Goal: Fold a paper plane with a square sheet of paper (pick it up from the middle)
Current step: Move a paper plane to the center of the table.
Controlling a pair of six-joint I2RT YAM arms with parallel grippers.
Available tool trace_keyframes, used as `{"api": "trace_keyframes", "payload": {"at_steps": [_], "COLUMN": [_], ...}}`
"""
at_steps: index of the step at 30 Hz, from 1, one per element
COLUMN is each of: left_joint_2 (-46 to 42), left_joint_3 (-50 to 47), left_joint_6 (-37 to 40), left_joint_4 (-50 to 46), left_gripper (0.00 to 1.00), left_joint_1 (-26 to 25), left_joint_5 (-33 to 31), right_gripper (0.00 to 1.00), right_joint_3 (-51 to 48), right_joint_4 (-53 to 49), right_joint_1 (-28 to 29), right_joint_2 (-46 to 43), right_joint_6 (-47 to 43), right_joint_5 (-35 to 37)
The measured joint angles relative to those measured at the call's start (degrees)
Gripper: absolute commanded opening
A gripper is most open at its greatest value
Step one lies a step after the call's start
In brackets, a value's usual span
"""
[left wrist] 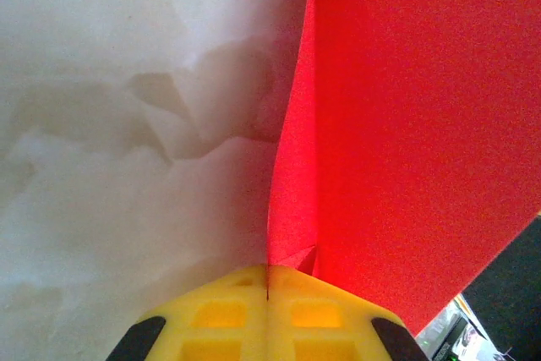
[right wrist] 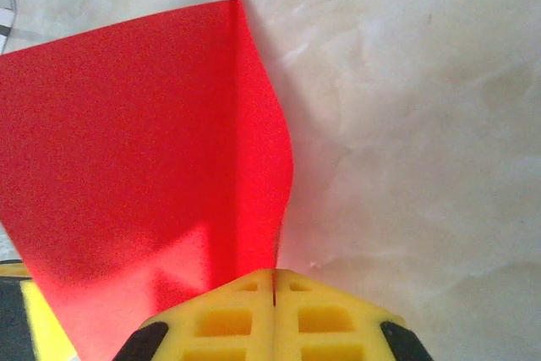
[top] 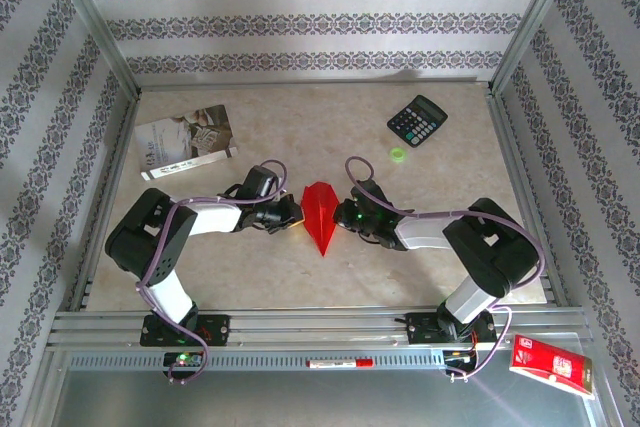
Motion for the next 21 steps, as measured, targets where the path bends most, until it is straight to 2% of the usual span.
{"api": "trace_keyframes", "payload": {"at_steps": [5, 10, 21], "left_joint_2": [0.04, 0.11, 0.09], "left_joint_3": [-0.02, -0.02, -0.02], "left_joint_6": [0.07, 0.09, 0.07], "left_joint_4": [0.0, 0.0, 0.0], "left_gripper": [0.11, 0.17, 0.31], "left_joint_1": [0.11, 0.11, 0.11], "left_joint_5": [0.15, 0.17, 0.2], "right_gripper": [0.05, 0.15, 0.26], "right_joint_3": [0.0, -0.04, -1.03], "right_joint_4": [0.0, 0.02, 0.85], "right_joint_1": [0.0, 0.0, 0.0], "right_joint_2": [0.85, 0.85, -0.28], "right_joint_6": [0.0, 0.04, 0.02], "right_joint_5": [0.0, -0.02, -0.02]}}
